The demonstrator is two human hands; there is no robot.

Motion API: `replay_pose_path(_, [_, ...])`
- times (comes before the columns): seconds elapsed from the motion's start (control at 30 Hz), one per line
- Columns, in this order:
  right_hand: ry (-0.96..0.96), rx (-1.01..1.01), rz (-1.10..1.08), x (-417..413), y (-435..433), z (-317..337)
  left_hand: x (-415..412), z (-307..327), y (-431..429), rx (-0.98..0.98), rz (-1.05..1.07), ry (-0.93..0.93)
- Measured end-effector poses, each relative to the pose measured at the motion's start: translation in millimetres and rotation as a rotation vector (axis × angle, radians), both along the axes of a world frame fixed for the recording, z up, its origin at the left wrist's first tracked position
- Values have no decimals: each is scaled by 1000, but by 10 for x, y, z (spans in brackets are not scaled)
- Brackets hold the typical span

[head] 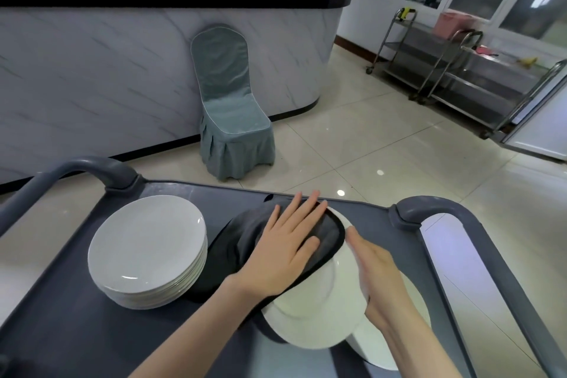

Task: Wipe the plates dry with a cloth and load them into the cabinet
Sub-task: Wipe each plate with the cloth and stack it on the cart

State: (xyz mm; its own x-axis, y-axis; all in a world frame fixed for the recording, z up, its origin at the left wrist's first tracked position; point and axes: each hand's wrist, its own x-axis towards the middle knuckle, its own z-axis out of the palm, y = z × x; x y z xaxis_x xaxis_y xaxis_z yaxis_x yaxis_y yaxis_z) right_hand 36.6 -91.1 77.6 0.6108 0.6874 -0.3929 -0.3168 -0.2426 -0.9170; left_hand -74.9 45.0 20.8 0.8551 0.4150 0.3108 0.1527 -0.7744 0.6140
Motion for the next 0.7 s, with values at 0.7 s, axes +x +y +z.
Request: replay_pose_path(0.7, [176,218,-532,8,235,24,-156,-439,-361,-323,245,-211])
